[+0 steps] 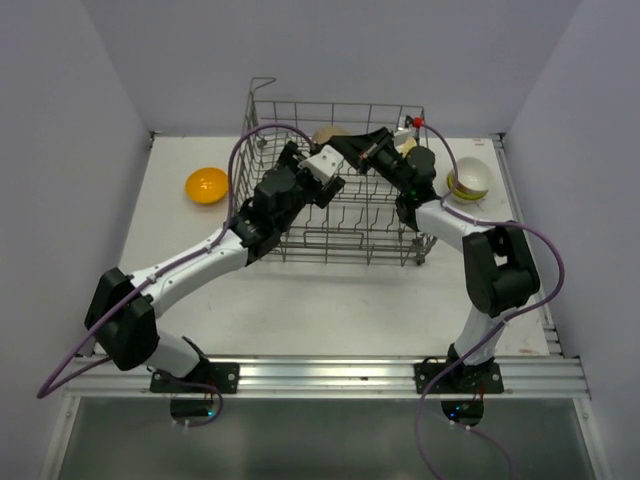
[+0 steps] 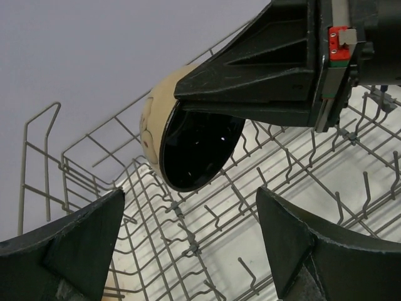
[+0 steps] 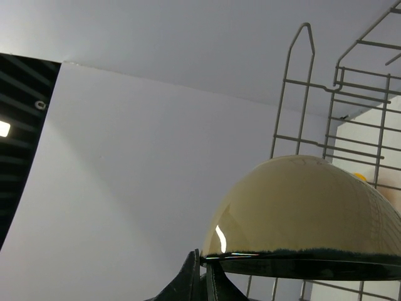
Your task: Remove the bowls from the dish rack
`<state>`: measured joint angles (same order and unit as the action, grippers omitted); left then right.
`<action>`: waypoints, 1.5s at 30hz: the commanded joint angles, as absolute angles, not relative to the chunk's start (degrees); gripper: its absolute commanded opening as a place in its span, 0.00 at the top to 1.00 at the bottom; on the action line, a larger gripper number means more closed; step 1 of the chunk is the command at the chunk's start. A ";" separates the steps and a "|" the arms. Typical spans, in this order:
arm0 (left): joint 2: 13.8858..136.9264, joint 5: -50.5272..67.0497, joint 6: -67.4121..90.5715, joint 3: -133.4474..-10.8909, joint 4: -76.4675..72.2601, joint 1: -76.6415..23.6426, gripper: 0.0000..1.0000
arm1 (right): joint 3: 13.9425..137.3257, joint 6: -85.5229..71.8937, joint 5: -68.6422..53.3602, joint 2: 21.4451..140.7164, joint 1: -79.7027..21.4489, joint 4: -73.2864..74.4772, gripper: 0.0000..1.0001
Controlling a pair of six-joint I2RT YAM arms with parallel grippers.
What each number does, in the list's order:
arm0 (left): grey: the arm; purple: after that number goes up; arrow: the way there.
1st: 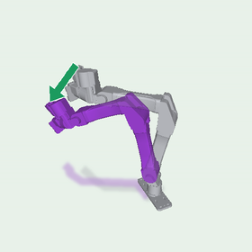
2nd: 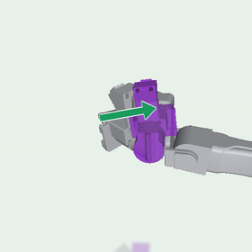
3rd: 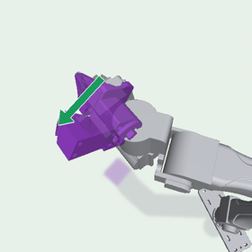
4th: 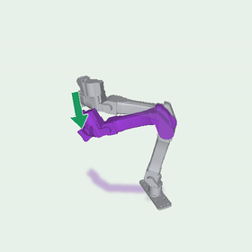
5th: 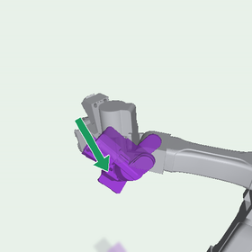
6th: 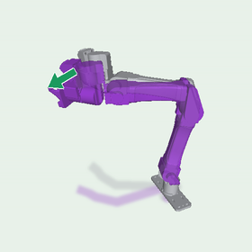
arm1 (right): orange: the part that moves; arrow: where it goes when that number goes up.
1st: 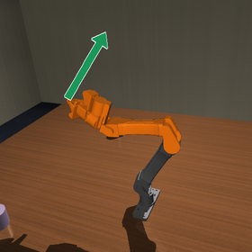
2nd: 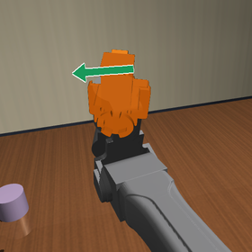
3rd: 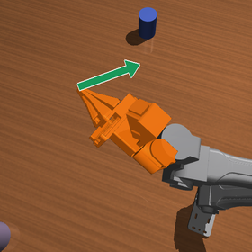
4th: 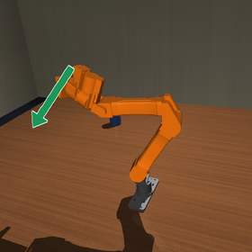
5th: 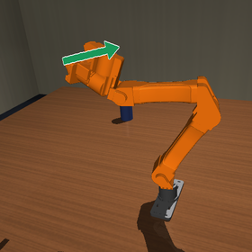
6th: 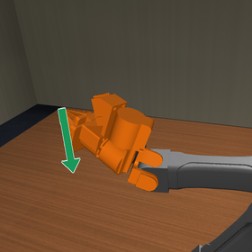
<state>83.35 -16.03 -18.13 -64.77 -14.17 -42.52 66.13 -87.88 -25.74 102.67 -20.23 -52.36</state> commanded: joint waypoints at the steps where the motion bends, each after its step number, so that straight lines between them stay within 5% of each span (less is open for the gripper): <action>1: 86.03 -18.98 -18.02 -65.30 -20.56 -42.98 0.11 | 66.53 -89.47 -26.54 97.91 -20.30 -61.35 1.00; 11: 91.40 -26.19 -16.53 -66.44 -26.27 -42.98 0.28 | 64.43 -89.56 -27.16 95.98 -20.39 -61.52 1.00; 25: 89.11 -26.19 -12.04 -64.41 -34.28 -42.98 0.25 | 61.08 -92.63 -27.07 97.47 -20.65 -67.05 1.00; 28: 91.22 -27.24 -12.66 -66.17 -33.66 -42.89 0.33 | 60.65 -94.12 -26.98 97.64 -20.92 -68.46 1.00; 38: 95.01 -30.66 -11.69 -70.04 -34.19 -42.89 1.00 | 57.92 -96.50 -28.21 98.09 -21.01 -71.45 1.00; 45: 95.19 -37.87 -12.30 -70.40 -33.22 -42.89 1.00 | 57.92 -98.70 -26.72 99.75 -21.01 -74.18 1.00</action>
<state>96.42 -32.80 -13.06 -67.09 -27.16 -42.68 57.60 -97.01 -27.81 99.48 -20.88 -68.42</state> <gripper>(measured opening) 0.065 0.016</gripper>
